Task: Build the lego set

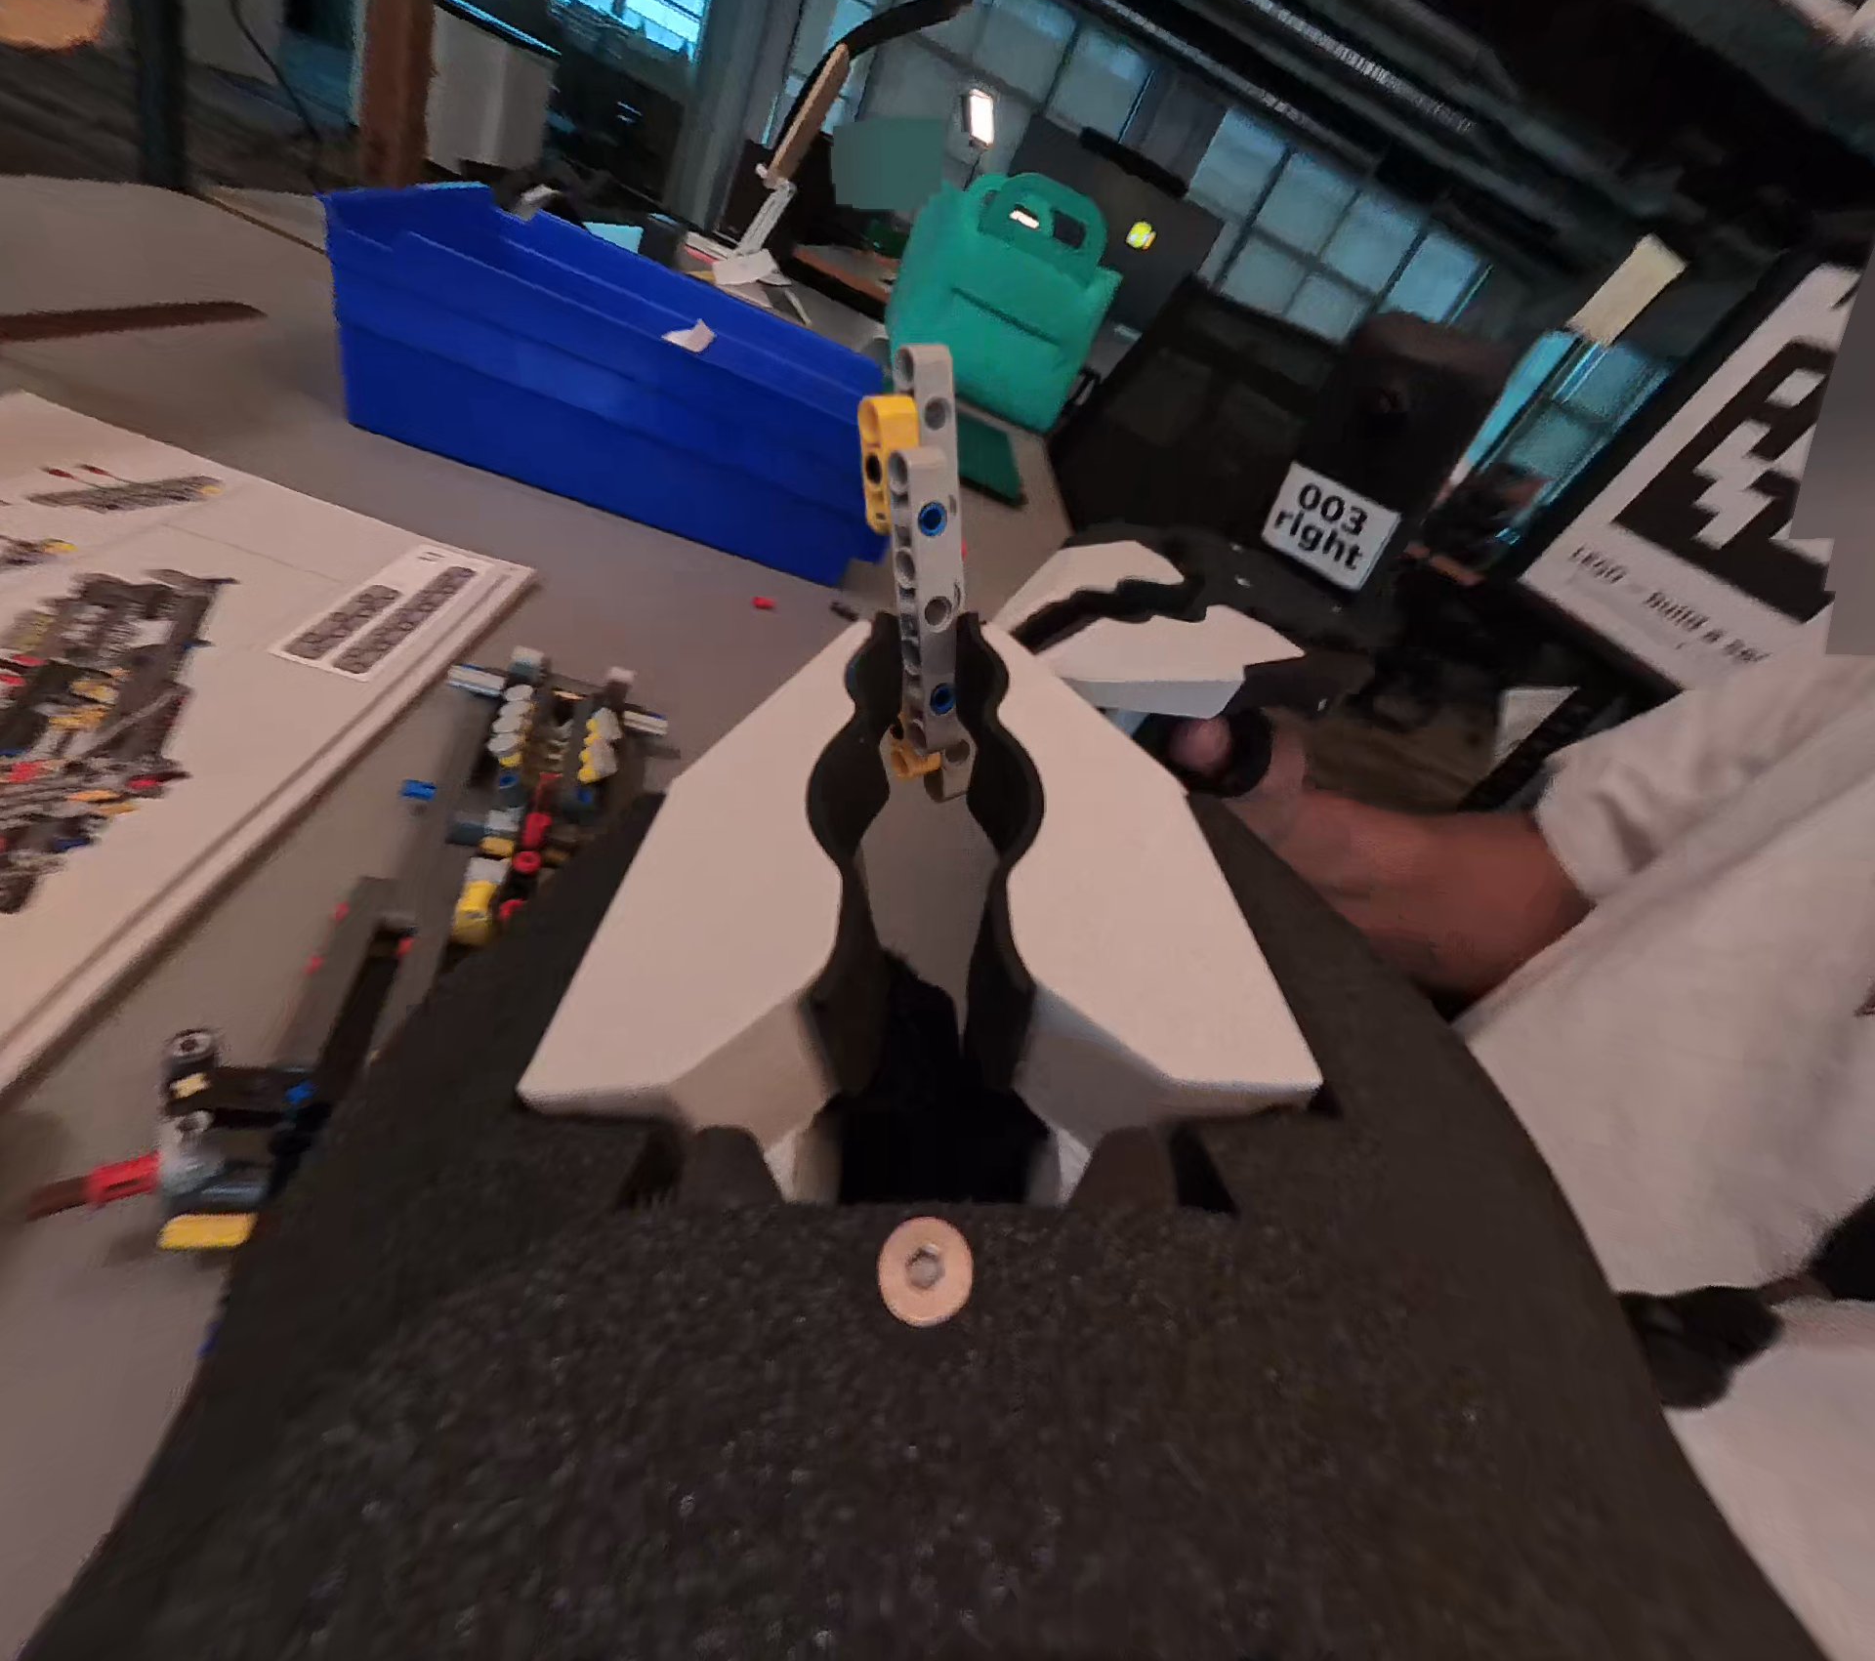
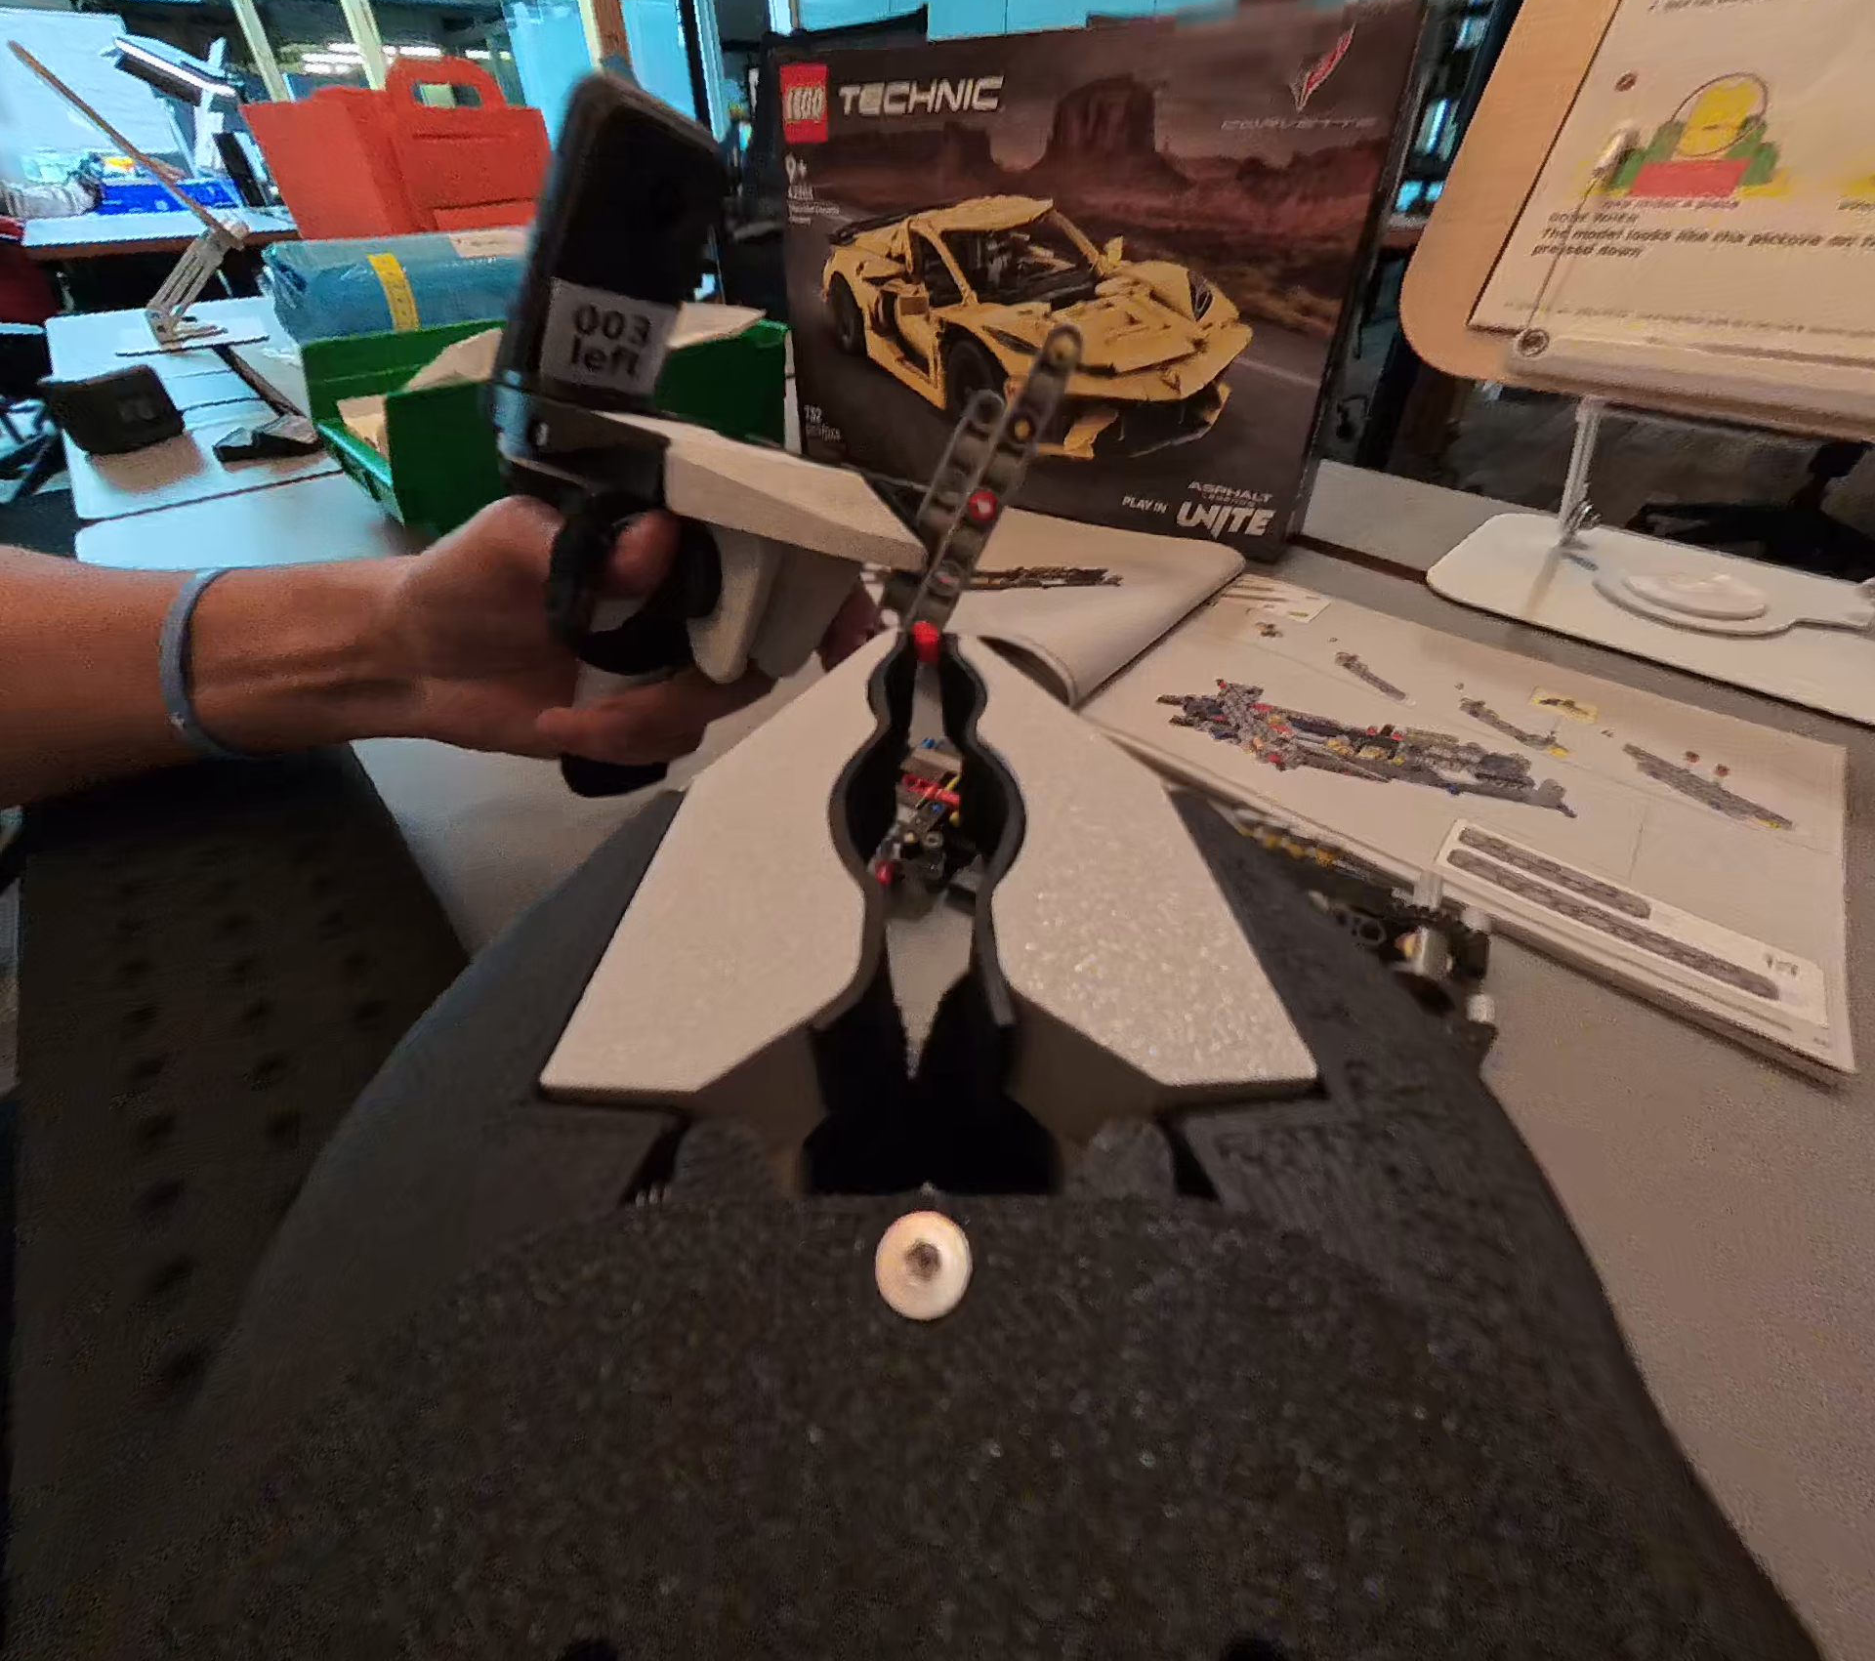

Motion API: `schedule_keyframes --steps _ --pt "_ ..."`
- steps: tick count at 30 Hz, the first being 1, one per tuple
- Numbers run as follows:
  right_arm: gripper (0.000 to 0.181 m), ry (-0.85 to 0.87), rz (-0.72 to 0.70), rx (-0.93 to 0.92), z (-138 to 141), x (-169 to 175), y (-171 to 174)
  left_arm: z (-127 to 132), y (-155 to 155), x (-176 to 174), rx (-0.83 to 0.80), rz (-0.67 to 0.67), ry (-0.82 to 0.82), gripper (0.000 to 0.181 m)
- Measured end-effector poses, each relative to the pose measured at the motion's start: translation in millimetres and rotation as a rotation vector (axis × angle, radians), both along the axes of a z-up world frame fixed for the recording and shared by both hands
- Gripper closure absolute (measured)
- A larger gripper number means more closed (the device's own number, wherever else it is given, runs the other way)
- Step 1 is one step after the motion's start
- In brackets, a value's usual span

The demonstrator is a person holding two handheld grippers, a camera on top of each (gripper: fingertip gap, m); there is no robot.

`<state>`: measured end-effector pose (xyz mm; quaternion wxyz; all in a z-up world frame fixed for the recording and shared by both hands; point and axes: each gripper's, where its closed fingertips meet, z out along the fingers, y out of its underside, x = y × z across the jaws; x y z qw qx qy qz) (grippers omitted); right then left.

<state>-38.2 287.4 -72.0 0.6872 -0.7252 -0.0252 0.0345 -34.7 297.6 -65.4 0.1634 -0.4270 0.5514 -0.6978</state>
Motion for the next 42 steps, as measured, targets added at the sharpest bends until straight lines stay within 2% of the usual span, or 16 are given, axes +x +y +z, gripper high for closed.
schedule_keyframes --steps 6,10,19,25,30,33,39,42 --pt "0.178 0.017 0.009 -0.001 -5.9 -2.5 4.9 -11.6 0.8 -3.2 0.140 0.053 -0.037 0.172" --pt "0.178 -0.012 -0.017 -0.018 -9.6 -0.9 7.1 -17.2 -3.3 -1.5 0.154 0.060 -0.029 0.172" --pt "0.178 -0.005 -0.036 -0.037 -13.7 3.5 7.5 -21.2 -3.5 0.4 0.098 0.068 0.002 0.172" --pt "0.178 -0.069 -0.070 -0.061 -17.6 4.5 8.0 -23.2 -3.6 1.3 -0.033 0.053 0.059 0.172" --pt "0.174 -0.185 -0.129 -0.066 -17.3 6.0 7.9 -24.2 -4.6 1.9 -0.145 0.032 0.099 0.173" --pt "0.174 -0.272 -0.183 -0.094 -20.1 8.3 8.2 -29.2 -5.3 3.0 -0.152 0.030 0.121 0.172" --pt "0.178 -0.141 -0.088 -0.115 -26.5 3.6 8.1 -31.5 -6.8 0.2 -0.039 0.012 0.095 0.172" --pt "0.178 -0.065 -0.044 -0.096 -25.1 2.8 7.2 -30.1 -8.1 -1.0 -0.053 -0.014 0.093 0.172"
